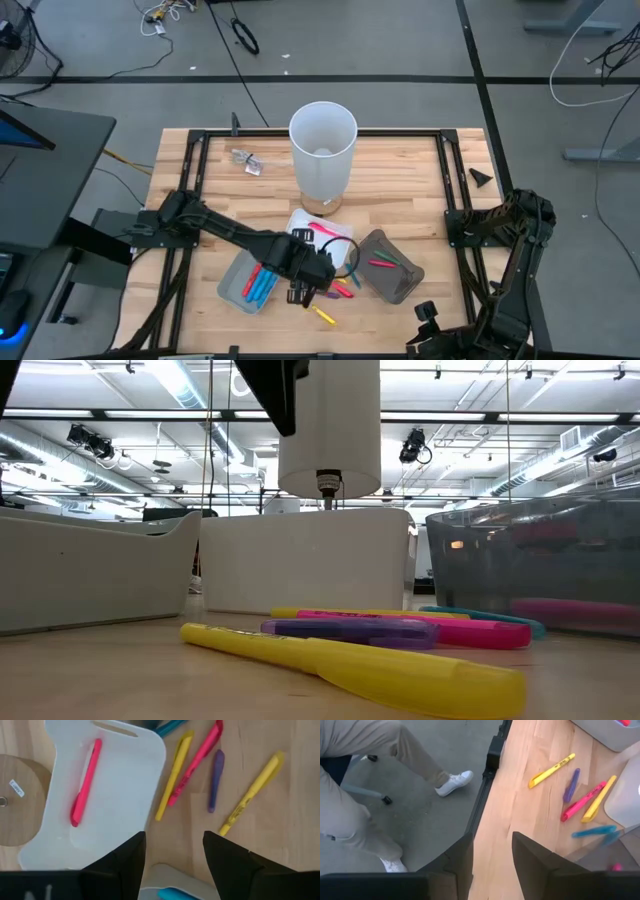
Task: Pick & Place Markers
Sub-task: Put the purple pen in the black bin
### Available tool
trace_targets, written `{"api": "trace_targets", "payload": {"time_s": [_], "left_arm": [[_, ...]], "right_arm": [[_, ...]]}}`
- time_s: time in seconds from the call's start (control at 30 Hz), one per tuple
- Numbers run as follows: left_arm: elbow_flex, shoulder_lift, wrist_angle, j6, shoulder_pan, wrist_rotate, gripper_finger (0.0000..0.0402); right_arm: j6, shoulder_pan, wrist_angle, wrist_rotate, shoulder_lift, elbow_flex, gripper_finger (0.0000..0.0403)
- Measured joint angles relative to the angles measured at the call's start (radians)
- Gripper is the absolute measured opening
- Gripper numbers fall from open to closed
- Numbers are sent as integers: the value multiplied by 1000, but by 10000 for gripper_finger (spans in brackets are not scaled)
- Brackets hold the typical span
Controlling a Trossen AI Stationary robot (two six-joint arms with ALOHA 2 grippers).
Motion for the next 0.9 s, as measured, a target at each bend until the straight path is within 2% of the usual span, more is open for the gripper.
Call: {"api": "trace_targets", "payload": {"time_s": [0.37, 0.9], "left_arm": [[0, 0, 89, -27, -70, 1, 204], [-1, 30, 162, -60, -77, 43, 204]], "right_arm": [[-1, -28, 31, 0, 0, 0, 137], [-3, -28, 36, -1, 0, 0, 137]]}}
